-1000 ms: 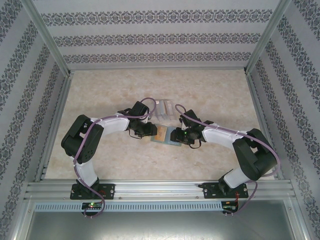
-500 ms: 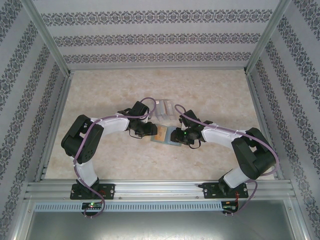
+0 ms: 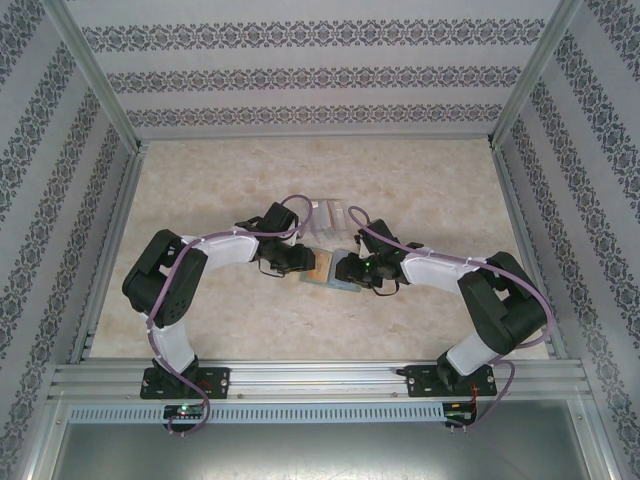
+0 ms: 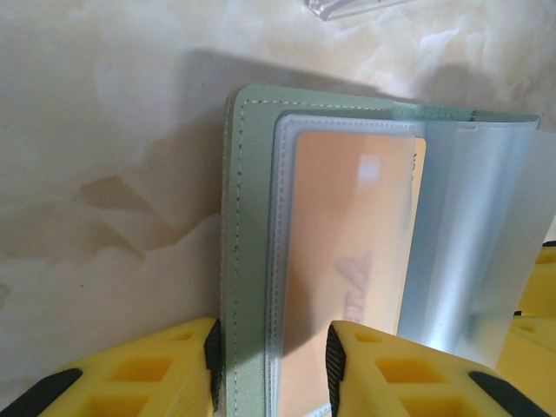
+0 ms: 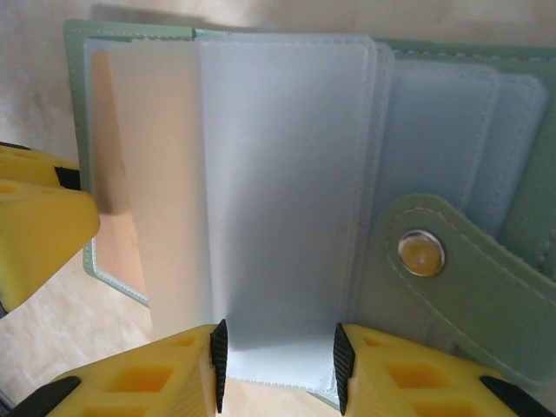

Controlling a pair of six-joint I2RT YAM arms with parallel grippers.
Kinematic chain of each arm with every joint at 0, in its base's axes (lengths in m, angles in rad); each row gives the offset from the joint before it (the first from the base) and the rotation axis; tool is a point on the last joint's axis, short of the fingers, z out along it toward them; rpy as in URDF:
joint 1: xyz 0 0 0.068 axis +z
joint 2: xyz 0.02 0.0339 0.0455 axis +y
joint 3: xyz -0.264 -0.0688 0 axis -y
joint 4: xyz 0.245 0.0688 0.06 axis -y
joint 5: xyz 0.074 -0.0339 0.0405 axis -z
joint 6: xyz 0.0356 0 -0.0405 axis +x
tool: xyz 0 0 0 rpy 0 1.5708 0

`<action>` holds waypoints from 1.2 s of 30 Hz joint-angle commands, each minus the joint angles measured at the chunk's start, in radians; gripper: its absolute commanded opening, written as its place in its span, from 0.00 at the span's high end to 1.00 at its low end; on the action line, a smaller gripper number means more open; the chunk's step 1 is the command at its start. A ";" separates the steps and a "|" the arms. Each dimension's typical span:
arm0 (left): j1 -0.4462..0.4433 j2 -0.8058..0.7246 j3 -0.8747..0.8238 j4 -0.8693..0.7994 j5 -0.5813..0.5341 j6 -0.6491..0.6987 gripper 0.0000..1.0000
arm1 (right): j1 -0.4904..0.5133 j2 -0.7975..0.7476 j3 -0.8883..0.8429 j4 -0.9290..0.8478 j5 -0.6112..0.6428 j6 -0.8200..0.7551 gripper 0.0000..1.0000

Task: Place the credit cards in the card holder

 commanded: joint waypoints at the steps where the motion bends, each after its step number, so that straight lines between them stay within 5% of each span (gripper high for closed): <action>1: 0.003 0.001 -0.015 0.024 0.010 -0.013 0.61 | 0.017 0.004 0.014 0.023 -0.024 0.018 0.62; 9: 0.003 0.000 -0.018 0.024 0.007 -0.012 0.61 | 0.016 0.005 0.016 0.045 -0.032 0.023 0.79; 20: 0.003 -0.006 -0.015 0.016 0.004 -0.007 0.62 | 0.016 -0.042 0.020 -0.024 0.036 0.010 0.64; 36: 0.003 -0.001 -0.017 0.017 0.007 -0.007 0.62 | 0.009 -0.045 -0.012 -0.076 0.083 0.012 0.56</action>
